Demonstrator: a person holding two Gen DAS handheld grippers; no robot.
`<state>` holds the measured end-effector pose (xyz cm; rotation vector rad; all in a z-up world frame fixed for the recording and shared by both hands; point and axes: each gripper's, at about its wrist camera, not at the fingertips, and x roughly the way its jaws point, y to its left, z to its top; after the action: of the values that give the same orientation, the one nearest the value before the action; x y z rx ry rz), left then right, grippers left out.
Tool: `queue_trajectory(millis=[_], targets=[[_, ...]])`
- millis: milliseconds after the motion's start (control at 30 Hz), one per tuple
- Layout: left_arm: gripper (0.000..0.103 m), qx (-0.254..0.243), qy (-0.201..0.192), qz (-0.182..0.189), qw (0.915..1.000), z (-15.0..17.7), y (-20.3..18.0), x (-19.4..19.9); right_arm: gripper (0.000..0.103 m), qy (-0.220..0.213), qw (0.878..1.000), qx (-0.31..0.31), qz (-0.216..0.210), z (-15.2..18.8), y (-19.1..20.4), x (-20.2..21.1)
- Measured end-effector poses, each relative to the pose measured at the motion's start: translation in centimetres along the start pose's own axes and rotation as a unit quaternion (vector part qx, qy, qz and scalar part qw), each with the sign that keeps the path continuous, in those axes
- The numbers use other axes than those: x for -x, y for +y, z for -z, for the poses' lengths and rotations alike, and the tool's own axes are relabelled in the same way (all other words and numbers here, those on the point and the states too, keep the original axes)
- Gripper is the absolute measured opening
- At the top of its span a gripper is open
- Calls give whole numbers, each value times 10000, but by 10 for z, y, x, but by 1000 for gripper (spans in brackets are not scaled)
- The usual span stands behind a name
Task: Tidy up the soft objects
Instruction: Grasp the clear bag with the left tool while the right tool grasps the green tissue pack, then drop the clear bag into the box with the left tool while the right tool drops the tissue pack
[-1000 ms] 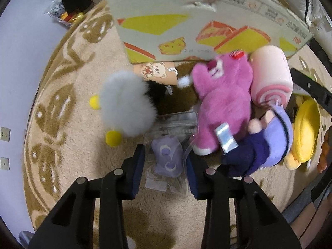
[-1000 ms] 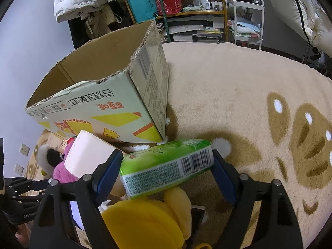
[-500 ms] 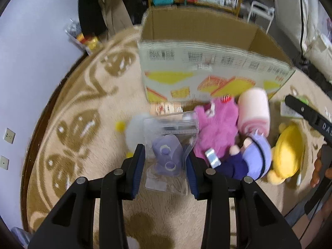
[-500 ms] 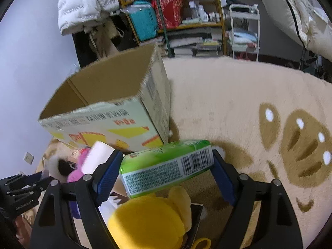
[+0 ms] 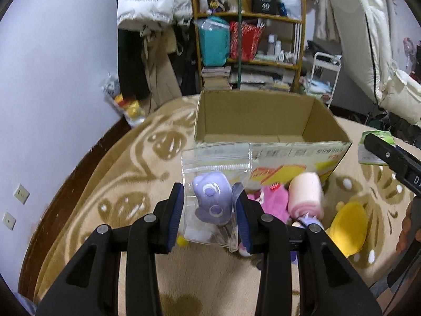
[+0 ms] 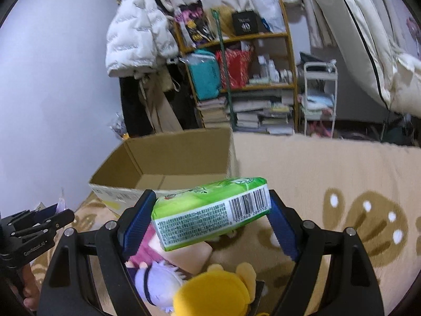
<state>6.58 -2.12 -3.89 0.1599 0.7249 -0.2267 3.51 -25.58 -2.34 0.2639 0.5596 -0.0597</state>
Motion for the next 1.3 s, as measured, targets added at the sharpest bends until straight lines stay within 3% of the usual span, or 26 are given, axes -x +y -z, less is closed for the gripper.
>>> queue_trajectory(millis=[167, 633, 900, 1300], targets=[[36, -5, -229, 251, 9994, -14, -1, 2, 87, -247, 9992, 313, -39, -11, 18, 1], [36, -496, -763, 347, 9952, -70, -28, -5, 87, -473, 9972, 550, -158, -35, 42, -31], [37, -476, -739, 664, 9939, -89, -33, -25, 87, -453, 9964, 713, -21, -47, 40, -51], [37, -550, -431, 505, 9963, -88, -37, -73, 87, -283, 9941, 1046, 83, -42, 41, -84]])
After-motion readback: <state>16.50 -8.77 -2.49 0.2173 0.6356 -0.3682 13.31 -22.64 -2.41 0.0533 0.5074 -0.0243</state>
